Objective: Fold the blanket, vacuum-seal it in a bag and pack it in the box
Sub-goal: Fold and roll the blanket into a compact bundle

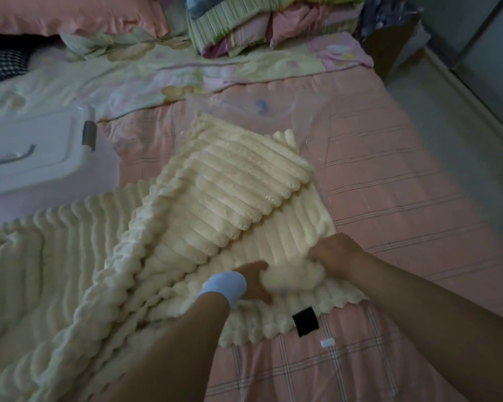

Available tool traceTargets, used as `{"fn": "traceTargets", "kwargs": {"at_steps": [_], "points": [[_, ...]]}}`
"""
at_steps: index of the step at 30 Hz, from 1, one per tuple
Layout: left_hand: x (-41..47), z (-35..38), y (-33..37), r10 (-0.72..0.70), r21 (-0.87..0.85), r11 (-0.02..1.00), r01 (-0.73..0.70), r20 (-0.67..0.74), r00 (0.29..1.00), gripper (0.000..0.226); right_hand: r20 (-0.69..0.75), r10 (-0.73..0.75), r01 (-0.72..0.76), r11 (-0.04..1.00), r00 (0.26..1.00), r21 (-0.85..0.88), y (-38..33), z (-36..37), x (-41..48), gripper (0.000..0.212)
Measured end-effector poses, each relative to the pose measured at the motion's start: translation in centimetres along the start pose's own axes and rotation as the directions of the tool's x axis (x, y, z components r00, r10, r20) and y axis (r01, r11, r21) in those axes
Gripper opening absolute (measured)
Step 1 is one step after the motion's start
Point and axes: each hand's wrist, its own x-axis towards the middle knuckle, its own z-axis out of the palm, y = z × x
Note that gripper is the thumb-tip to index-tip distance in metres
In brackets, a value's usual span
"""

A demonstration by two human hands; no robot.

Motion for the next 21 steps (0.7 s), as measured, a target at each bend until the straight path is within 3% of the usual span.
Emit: {"fn": "traceTargets", "kwargs": {"at_steps": [1,3,4,5,6,8,10,14,16,19,21], "points": [[-0.7,0.6,0.6,-0.044,-0.07,0.996,0.058,0.186,0.982,0.083,0.185,0.068,-0.062,0.997,0.98,-0.039,-0.2,0.4,-0.4,0.048],[-1.5,1.4,1.1,-0.096,-0.118,0.979,0.169,0.465,0.88,0.07,0.552,0.151,-0.145,0.988,0.82,-0.055,-0.7,0.4,-2.0,0.059],[-1.6,1.4,1.1,-0.087,-0.148,0.973,0.175,0.464,0.881,0.06,0.635,0.143,-0.174,0.985,0.759,-0.013,-0.8,-0.5,-2.9,0.06],[-1.7,0.7,0.8,-0.058,-0.201,0.97,0.139,0.364,0.929,0.05,0.667,0.133,-0.197,0.98,0.733,0.02,-1.1,-1.8,-3.5,0.056],[-1.7,-0.1,0.5,-0.026,-0.245,0.966,0.077,0.204,0.979,0.043,0.643,0.1,-0.196,0.977,0.759,0.079,-1.3,-2.7,-3.6,0.048],[-1.7,-2.9,-0.5,-0.004,-0.247,0.968,-0.039,-0.17,0.985,0.034,0.388,0.047,-0.116,0.981,0.92,0.154,-1.8,-4.4,-2.5,0.034],[-2.1,-6.3,-2.3,-0.028,-0.164,0.985,-0.05,-0.443,0.896,0.03,0.077,0.061,-0.078,0.968,0.995,0.24,-2.8,-6.7,-1.2,0.032],[-2.6,-11.5,-7.7,-0.107,-0.068,0.994,0.086,-0.776,0.622,0.045,-0.194,0.057,0.04,0.887,0.979,0.46,-6.6,-11.1,2.0,0.029],[-2.7,-12.9,-11.2,-0.245,-0.151,0.966,0.211,-0.803,0.543,0.064,-0.293,0.027,0.118,0.878,0.956,0.465,-9.1,-12.9,3.5,0.031],[-2.0,-14.0,-16.8,-0.485,-0.308,0.873,0.378,-0.62,0.617,0.097,-0.407,-0.046,0.225,0.887,0.912,0.404,-12.7,-16.0,5.4,0.037],[-1.4,-14.4,-19.6,-0.545,-0.434,0.827,0.359,-0.458,0.702,0.118,-0.486,-0.092,0.288,0.893,0.869,0.346,-14.7,-18.1,6.9,0.041]]}}
